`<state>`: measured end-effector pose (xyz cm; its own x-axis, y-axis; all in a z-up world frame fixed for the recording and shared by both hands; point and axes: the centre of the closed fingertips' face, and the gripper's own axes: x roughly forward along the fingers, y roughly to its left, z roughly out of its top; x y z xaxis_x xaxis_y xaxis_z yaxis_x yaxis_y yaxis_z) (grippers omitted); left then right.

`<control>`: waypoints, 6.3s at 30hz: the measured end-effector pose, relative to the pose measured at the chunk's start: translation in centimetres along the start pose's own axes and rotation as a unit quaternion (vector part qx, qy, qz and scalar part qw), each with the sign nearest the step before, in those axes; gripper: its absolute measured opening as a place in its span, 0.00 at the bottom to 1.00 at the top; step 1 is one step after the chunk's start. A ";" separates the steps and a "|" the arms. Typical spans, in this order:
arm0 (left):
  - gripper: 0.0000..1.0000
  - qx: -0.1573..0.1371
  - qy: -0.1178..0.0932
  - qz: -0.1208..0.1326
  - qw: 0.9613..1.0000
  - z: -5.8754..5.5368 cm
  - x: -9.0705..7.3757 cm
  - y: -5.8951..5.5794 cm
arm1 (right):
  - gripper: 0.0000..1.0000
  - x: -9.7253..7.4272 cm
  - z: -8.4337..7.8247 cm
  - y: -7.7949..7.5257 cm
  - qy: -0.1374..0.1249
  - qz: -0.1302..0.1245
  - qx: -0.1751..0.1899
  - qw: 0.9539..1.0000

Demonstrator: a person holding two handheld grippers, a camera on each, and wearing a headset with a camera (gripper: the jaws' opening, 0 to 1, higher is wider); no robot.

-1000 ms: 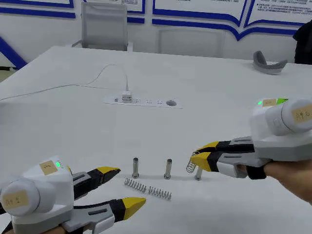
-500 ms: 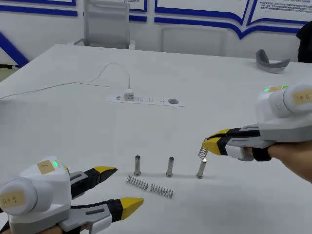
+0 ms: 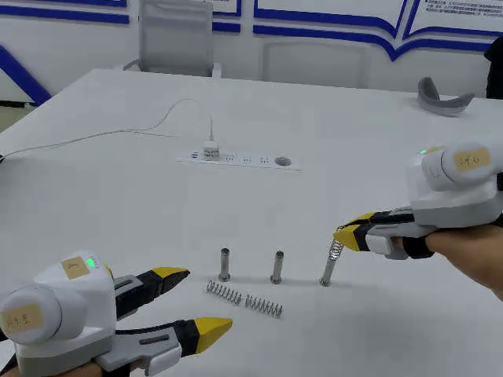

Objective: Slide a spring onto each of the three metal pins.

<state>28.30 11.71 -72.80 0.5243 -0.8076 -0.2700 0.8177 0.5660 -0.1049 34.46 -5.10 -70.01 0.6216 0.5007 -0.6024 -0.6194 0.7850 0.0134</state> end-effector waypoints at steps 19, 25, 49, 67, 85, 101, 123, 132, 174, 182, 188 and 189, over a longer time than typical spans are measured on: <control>0.56 -0.003 0.005 0.002 1.000 -0.3 -0.1 0.1 | 0.12 1.8 -1.9 -0.4 0.016 -0.002 0.012 1.000; 0.56 -0.002 0.006 0.000 1.000 -0.3 0.0 0.0 | 0.12 2.5 -2.6 -0.4 0.024 -0.003 0.011 1.000; 0.55 -0.005 0.007 0.005 1.000 -0.5 -0.4 0.0 | 0.12 4.0 -4.7 -0.5 0.046 -0.003 0.010 0.999; 0.55 -0.004 0.004 0.006 1.000 -0.4 -0.3 0.2 | 0.19 2.7 -4.9 -0.1 0.041 -0.012 -0.008 0.999; 0.55 -0.001 0.003 0.003 1.000 -0.3 -0.1 0.0 | 0.19 2.0 -5.2 3.7 0.045 0.016 -0.028 0.998; 0.54 0.001 0.004 0.004 1.000 -0.2 -0.4 -0.1 | 0.18 4.6 -4.1 8.3 0.064 0.079 -0.088 0.991; 0.53 -0.002 0.006 0.008 1.000 -0.4 -0.5 0.0 | 0.17 8.5 -4.2 11.0 0.109 0.126 -0.162 0.973; 0.53 -0.003 0.007 0.010 1.000 -0.5 -0.5 0.0 | 0.16 9.8 -4.6 11.4 0.126 0.135 -0.178 0.967; 0.52 -0.001 0.009 0.001 1.000 -0.6 -0.4 -0.7 | 0.12 7.8 -4.1 10.6 0.110 0.124 -0.157 0.974; 0.51 0.001 0.008 -0.007 1.000 -0.5 -0.1 -1.1 | 0.12 6.5 -3.3 10.8 0.084 0.117 -0.139 0.980; 0.49 0.001 0.003 -0.014 1.000 0.0 0.3 -1.5 | 0.12 5.3 -1.2 11.7 0.044 0.122 -0.124 0.984; 0.49 0.002 0.002 -0.015 1.000 0.1 0.5 -1.5 | 0.12 5.1 -0.7 12.0 0.035 0.124 -0.120 0.984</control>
<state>27.31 10.45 -72.68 0.4992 -0.8231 -0.2705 0.8337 0.5414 -0.1087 29.89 6.58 -73.51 0.4082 0.6324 -0.6584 -0.8484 0.5291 -0.0178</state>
